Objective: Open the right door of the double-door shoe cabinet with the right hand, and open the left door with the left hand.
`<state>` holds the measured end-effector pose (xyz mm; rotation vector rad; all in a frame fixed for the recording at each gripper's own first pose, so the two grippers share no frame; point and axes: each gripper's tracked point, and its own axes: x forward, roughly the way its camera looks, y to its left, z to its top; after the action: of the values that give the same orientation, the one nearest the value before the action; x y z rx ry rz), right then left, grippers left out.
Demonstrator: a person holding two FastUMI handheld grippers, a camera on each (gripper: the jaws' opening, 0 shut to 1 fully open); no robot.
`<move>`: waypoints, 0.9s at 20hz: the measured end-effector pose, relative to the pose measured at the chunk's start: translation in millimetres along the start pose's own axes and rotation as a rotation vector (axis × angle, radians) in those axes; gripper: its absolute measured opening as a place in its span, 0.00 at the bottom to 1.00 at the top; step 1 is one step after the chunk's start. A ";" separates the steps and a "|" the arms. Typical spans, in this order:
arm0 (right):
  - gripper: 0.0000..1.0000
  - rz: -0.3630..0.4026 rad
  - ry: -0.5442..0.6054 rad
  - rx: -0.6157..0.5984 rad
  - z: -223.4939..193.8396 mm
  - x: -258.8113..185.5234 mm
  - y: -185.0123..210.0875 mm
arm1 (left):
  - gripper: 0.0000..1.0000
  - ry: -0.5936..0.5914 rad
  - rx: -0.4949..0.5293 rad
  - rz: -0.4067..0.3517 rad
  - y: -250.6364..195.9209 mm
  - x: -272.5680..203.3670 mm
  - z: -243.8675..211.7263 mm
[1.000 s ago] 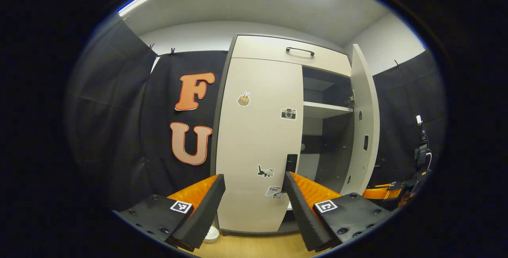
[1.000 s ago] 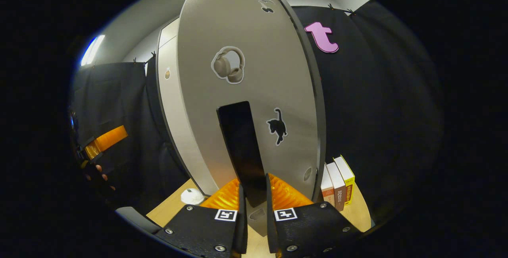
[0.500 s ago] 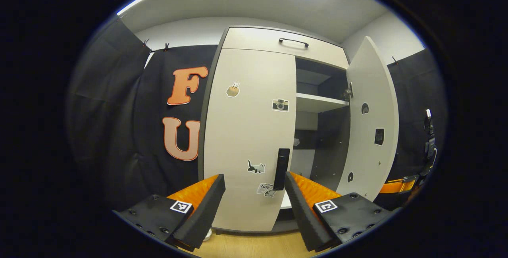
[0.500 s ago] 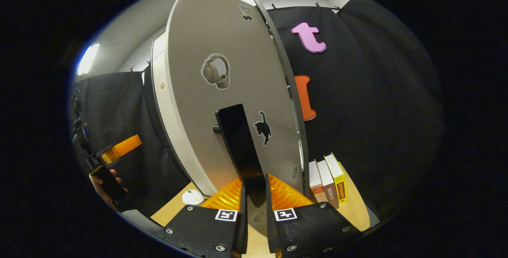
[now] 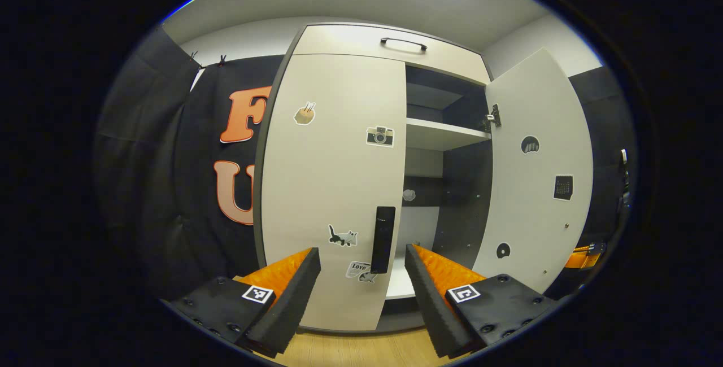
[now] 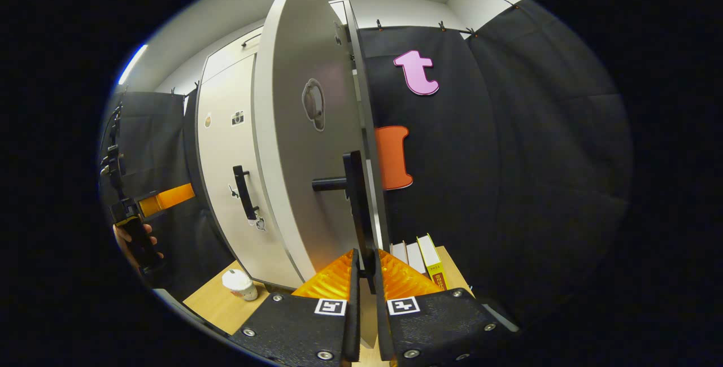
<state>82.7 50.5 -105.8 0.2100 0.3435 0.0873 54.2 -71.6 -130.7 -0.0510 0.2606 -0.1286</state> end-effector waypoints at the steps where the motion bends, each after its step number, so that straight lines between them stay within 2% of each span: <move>1: 0.12 -0.002 -0.003 -0.001 0.9 -0.7 -0.9 | 0.96 0.007 0.007 0.001 -2.2 6.2 -2.0; 6: 0.12 -0.052 -0.050 -0.072 4.0 -8.0 -10.6 | 0.97 0.071 0.017 0.002 -14.6 38.7 -30.6; 13: 0.19 0.001 -0.122 -0.057 22.4 -31.5 2.8 | 0.97 0.121 -0.006 0.002 -17.6 97.5 -57.0; 14: 0.21 0.006 -0.130 -0.054 23.5 -39.8 3.6 | 0.96 0.129 0.002 0.015 -16.1 104.8 -60.0; 15: 0.31 0.006 -0.129 -0.061 21.9 -43.9 4.6 | 0.96 0.135 0.011 0.030 -13.2 112.5 -62.1; 16: 0.27 -0.007 -0.129 -0.073 21.9 -47.7 1.6 | 0.97 0.145 0.015 0.037 -12.6 119.0 -65.3; 18: 0.31 -0.055 -0.128 -0.093 19.7 -50.3 -2.8 | 0.89 0.160 0.028 0.068 -7.8 129.4 -70.9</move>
<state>42.5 38.0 -72.0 0.1129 0.2166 0.0350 158.9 -98.9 -231.4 -0.0036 0.4202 -0.0686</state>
